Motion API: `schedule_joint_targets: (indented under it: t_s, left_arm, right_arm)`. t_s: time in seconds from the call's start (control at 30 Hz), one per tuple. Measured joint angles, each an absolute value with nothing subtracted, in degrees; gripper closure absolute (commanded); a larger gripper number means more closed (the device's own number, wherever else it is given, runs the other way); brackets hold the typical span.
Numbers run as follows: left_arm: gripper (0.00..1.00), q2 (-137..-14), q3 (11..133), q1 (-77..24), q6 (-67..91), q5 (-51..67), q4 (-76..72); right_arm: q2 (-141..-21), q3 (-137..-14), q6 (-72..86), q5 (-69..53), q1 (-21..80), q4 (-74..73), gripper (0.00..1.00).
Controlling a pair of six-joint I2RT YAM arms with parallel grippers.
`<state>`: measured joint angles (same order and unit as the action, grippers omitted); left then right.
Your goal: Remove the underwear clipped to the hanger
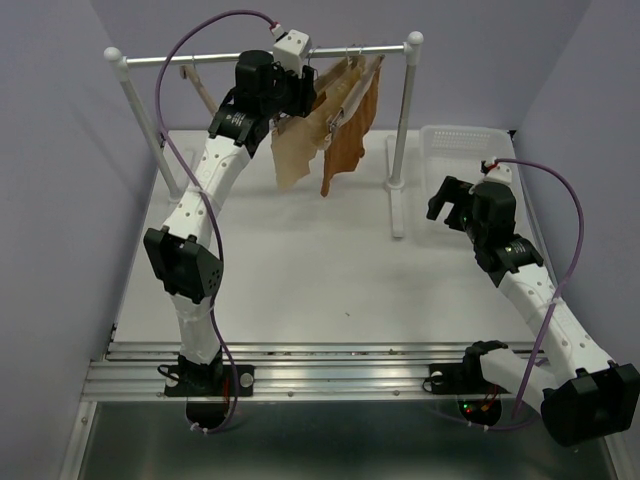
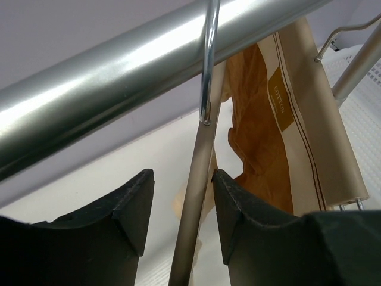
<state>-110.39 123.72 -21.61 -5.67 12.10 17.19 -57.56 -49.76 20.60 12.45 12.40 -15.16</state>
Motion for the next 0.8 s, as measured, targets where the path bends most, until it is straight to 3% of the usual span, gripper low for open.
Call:
schedule_joint_targets:
  t_s: [0.1,0.13,0.23,0.4,0.8]
  left_arm:
    - [0.59,-110.6,123.8,-21.6,-6.1,12.6,16.8]
    - [0.75,-110.7,123.8,-21.6,-6.2,12.8,16.8]
    - [0.91,-110.7,123.8,-21.6,-6.8,13.5,16.6]
    - [1.0,-110.7,123.8,-21.6,-7.9,13.9,16.6]
    - [1.0,-109.5,123.4,-21.6,-10.7,15.1,16.2]
  right_arm:
    - [-57.6,-49.8,20.5,12.8,12.4,-15.2,0.0]
    - [-57.6,-49.8,20.5,13.0,12.4,-15.2,0.0]
    - [-57.6,-49.8,20.4,13.3,12.4,-15.2,0.0]
    - [-57.6,-49.8,20.3,14.2,12.4,-15.2,0.0]
    - [-56.4,-49.8,20.3,15.4,12.4,-15.4,0.0]
